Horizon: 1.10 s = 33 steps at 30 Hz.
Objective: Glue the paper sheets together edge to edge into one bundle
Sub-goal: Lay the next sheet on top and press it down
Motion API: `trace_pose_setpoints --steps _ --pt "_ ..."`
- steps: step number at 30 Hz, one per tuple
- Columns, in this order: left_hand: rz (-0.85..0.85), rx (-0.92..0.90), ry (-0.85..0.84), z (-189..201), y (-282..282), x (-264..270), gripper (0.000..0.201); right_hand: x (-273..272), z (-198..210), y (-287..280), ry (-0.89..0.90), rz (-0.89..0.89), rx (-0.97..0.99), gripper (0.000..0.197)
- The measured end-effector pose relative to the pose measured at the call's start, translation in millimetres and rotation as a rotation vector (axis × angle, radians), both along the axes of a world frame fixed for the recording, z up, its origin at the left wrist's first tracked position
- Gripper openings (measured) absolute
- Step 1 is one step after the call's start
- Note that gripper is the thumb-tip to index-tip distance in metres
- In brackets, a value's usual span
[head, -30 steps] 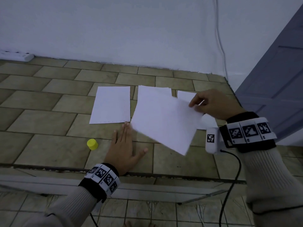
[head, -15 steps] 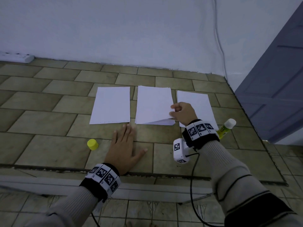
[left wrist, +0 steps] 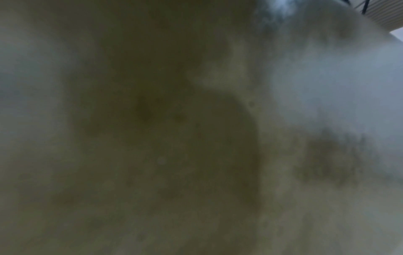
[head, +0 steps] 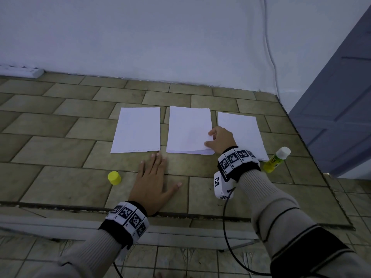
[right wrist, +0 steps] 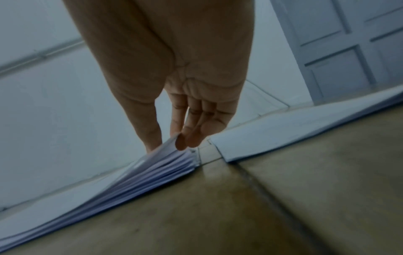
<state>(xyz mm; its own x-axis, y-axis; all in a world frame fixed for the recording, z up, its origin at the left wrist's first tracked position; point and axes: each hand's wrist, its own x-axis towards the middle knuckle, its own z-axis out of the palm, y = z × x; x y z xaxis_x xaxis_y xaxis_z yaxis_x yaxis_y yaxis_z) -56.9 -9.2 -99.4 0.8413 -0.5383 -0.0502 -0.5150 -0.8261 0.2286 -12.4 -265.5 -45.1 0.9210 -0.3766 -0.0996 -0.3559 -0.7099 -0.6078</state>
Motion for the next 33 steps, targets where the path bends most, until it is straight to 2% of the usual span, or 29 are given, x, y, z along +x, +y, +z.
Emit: trace_pose_setpoints --steps 5,11,14,18,20,22,23,25,27,28,30,33 --pt "0.001 -0.011 0.006 0.6 -0.2 0.0 0.104 2.1 3.3 3.8 0.147 0.044 -0.098 0.050" --pt "-0.003 -0.008 0.008 0.5 0.0 0.0 0.105 4.0 4.5 11.5 0.253 0.039 -0.254 0.056" --pt "-0.005 -0.012 0.002 -0.3 0.5 1.3 0.104 2.3 4.0 10.9 0.261 0.036 -0.254 0.055" --pt "0.003 -0.032 -0.014 -1.5 1.3 1.4 0.106 -10.2 7.4 5.2 0.058 0.003 -0.112 0.044" --pt "0.011 -0.042 -0.001 -1.9 1.6 2.4 0.111 -23.5 15.8 1.1 -0.096 -0.007 -0.041 0.038" --pt "0.028 -0.096 0.070 4.0 1.5 4.0 0.118 -41.5 26.9 -3.6 -0.281 -0.011 -0.055 0.027" --pt "0.042 -0.139 0.127 9.6 1.4 4.8 0.115 -50.9 32.5 -5.8 -0.386 -0.018 -0.078 0.023" --pt "0.078 -0.251 0.213 24.3 1.3 6.1 0.090 -69.3 42.1 -11.2 -0.587 -0.070 -0.107 0.020" --pt "0.098 -0.363 0.182 38.9 1.6 9.1 0.064 -83.8 46.6 -19.3 -0.731 -0.195 -0.102 0.029" --pt "0.094 -0.391 0.154 46.2 1.9 12.3 0.058 -89.8 46.7 -24.2 -0.768 -0.263 -0.093 0.036" --pt "0.094 -0.442 0.120 60.7 1.6 21.5 0.058 -101.0 45.7 -31.9 -0.775 -0.374 -0.093 0.053" --pt "0.206 -0.434 0.065 74.9 -1.5 46.1 0.052 -113.6 43.0 -42.3 -0.658 -0.512 -0.007 0.072"
